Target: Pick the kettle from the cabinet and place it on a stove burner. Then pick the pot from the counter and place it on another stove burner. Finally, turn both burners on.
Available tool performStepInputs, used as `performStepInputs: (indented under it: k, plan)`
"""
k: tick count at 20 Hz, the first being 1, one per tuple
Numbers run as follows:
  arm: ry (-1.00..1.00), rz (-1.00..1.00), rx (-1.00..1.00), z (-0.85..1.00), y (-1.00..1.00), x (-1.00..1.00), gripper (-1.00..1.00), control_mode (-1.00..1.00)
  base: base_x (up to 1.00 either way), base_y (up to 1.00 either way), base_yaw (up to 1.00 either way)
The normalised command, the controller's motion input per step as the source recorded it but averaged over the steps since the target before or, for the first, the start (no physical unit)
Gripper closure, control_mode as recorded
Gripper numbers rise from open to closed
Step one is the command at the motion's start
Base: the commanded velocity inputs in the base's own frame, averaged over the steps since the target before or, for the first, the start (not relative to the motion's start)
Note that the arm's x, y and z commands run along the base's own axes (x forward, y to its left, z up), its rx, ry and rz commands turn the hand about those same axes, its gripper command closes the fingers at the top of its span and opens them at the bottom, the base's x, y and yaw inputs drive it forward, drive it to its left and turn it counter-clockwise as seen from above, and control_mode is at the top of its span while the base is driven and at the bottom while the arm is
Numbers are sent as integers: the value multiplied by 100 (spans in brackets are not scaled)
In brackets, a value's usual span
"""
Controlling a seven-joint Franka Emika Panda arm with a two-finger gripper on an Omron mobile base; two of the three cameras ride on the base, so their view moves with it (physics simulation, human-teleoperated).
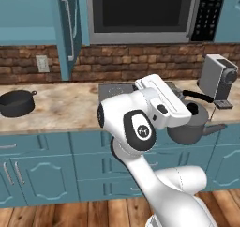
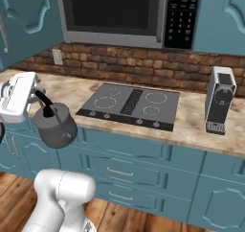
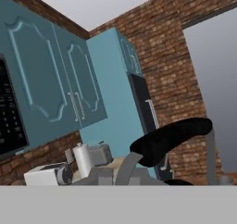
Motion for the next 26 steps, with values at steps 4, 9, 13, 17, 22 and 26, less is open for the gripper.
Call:
performStepInputs:
  k: [4, 9, 13, 17, 22, 26]
  plan:
    - [0, 0, 0, 0, 0, 0, 100, 100, 47, -24, 15]
    - [0, 0, 0, 0, 0, 0, 100, 100, 44, -27, 13]
    - [0, 0, 0, 0, 0, 0, 100, 100, 39, -30, 13]
    - [0, 0, 0, 0, 0, 0, 100, 100, 38, -33, 13]
    - [0, 0, 0, 0, 0, 0, 100, 100, 35, -36, 14]
    - [0, 0, 0, 0, 0, 0, 100, 100, 34, -37, 13]
